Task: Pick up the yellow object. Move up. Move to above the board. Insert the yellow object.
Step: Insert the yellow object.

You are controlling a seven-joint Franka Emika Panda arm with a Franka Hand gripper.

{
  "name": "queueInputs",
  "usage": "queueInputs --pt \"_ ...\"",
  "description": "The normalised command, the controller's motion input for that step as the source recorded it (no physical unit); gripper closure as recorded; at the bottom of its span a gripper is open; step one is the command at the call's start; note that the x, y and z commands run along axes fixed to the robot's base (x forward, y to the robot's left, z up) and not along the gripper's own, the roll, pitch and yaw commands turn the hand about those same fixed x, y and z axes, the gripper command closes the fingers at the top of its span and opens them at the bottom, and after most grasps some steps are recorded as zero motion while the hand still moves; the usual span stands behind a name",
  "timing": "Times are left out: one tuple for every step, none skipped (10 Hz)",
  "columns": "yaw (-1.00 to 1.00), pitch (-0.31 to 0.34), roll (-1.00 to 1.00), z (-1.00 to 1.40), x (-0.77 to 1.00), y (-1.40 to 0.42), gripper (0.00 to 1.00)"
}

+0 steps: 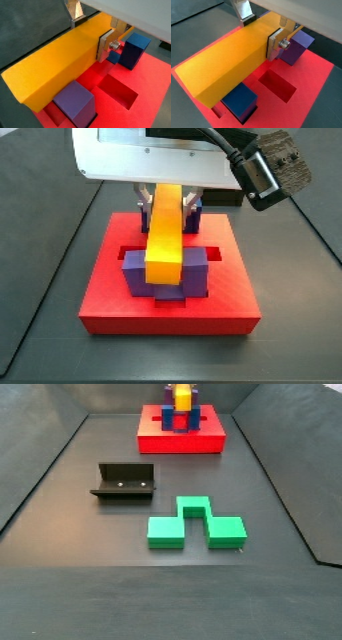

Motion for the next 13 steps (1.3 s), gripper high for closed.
queueInputs --pt "0.03 0.007 0.10 -0.06 0.10 -0.09 1.00" --pt "0.14 0.024 0.13 -0.16 0.15 0.00 1.00" --pt "0.13 0.021 0.13 -0.14 0.13 0.00 1.00" --pt "0.12 0.016 0.14 -0.14 0.11 0.00 1.00" --pt "0.13 0.011 0.14 -0.15 0.11 0.00 1.00" --pt "0.13 0.011 0.16 -0.17 0.09 0.00 1.00" --pt "0.15 0.011 0.17 -0.19 0.09 0.00 1.00" --pt "0.18 0.011 0.20 -0.19 0.13 0.00 1.00" --pt "0.18 0.021 0.17 -0.16 0.13 0.00 1.00" --pt "0.09 0.030 0.15 -0.10 0.10 -0.03 1.00" --pt "0.00 0.089 0.25 -0.03 0.17 -0.08 1.00" --pt "-0.06 0.151 0.27 0.00 0.27 -0.10 1.00" --pt "-0.12 0.163 0.24 0.00 0.26 -0.11 1.00"
